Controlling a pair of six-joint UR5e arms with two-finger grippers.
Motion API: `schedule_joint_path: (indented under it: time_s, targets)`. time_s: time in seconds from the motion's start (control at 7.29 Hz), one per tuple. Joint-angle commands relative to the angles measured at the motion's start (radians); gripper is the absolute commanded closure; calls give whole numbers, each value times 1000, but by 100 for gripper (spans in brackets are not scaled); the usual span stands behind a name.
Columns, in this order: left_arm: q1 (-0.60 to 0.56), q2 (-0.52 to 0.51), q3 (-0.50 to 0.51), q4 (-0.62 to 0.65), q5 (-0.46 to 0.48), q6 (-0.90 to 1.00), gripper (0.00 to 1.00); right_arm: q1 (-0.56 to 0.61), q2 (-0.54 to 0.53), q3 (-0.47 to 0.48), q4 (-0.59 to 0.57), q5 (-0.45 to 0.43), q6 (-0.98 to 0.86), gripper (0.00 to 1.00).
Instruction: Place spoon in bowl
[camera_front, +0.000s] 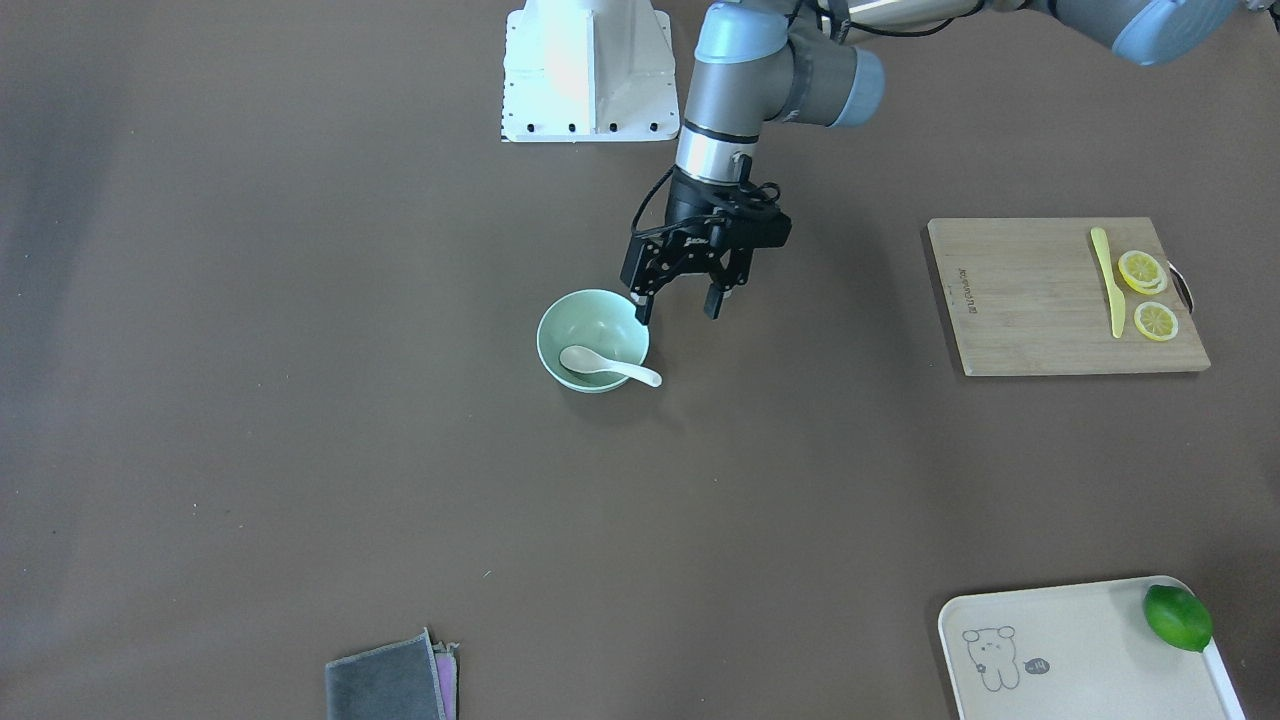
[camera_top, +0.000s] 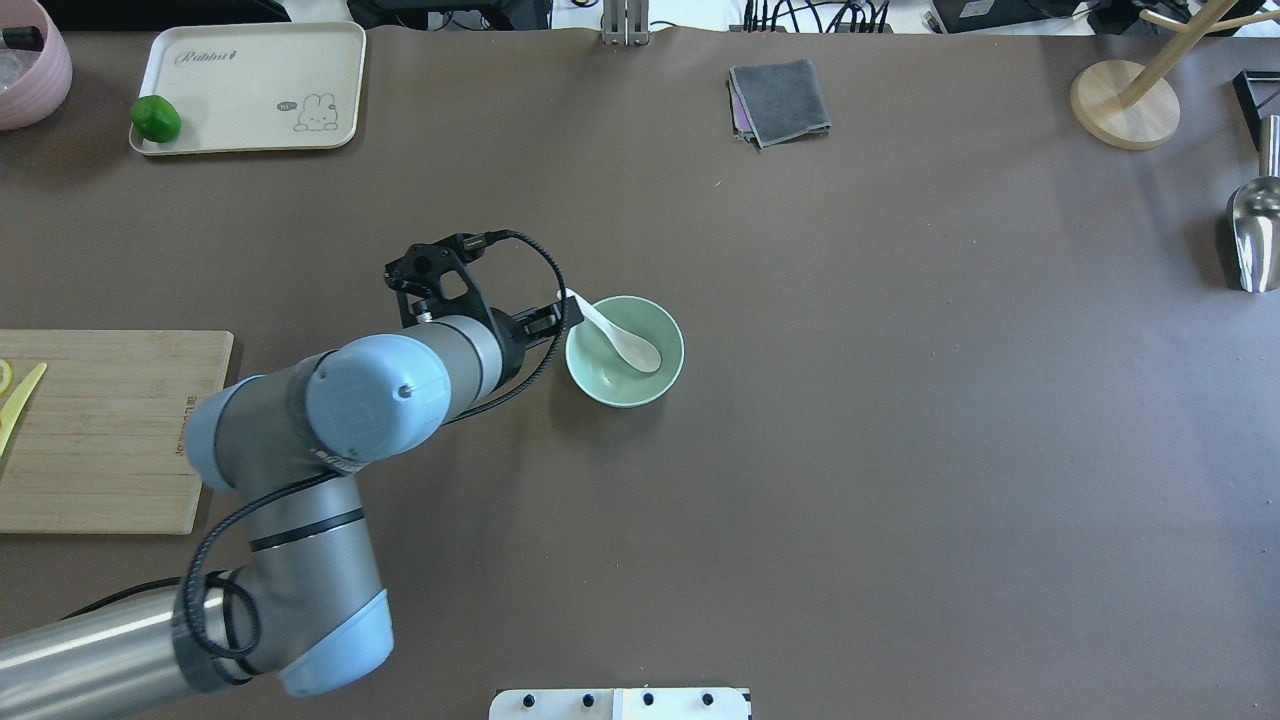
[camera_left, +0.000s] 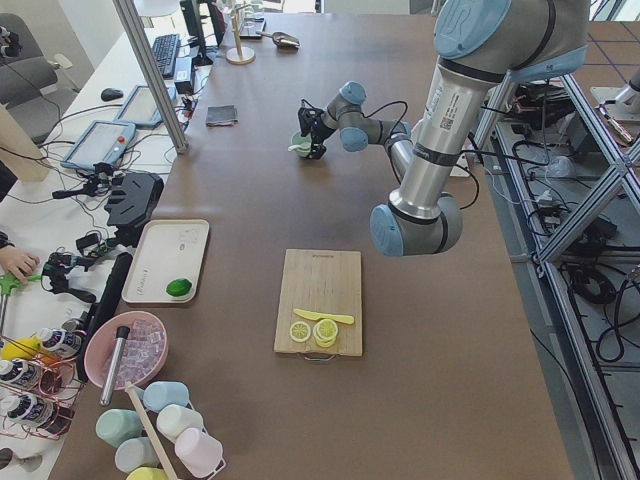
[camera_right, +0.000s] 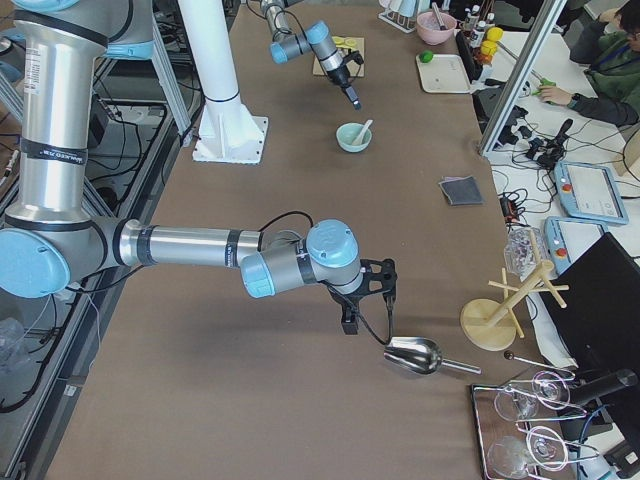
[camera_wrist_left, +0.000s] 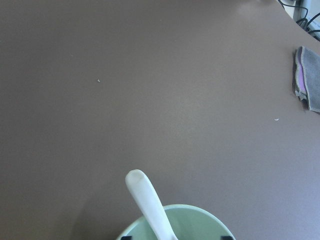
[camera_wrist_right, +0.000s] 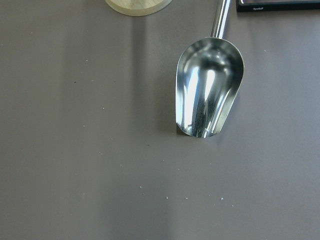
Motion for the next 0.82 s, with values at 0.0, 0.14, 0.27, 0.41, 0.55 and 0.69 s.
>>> schedule_joint_path:
  time_s: [0.0,0.14,0.27,0.41,0.55,0.69]
  targets:
    - [-81,171,-113,0,-101,163,2,1,-1,-4,0,-2,-1,0]
    - [-159,246,-139,0,-223,302,2,1,-1,-2,0,-2,-1,0]
    - [-256,309,-157,0,-326,431,2,1,-1,-2,0,-2,-1,0]
    - [-368,365,-157,11,-423,587,2,-1,-2,-4,0,-3,-1,0]
    - [-507,424,-156,17,-546,799,2,0,-8,-2,0,-5,-2,0]
    - [-646,480,-150,35,-662,1004,2,1,-17,-4,0,-9,-4,0]
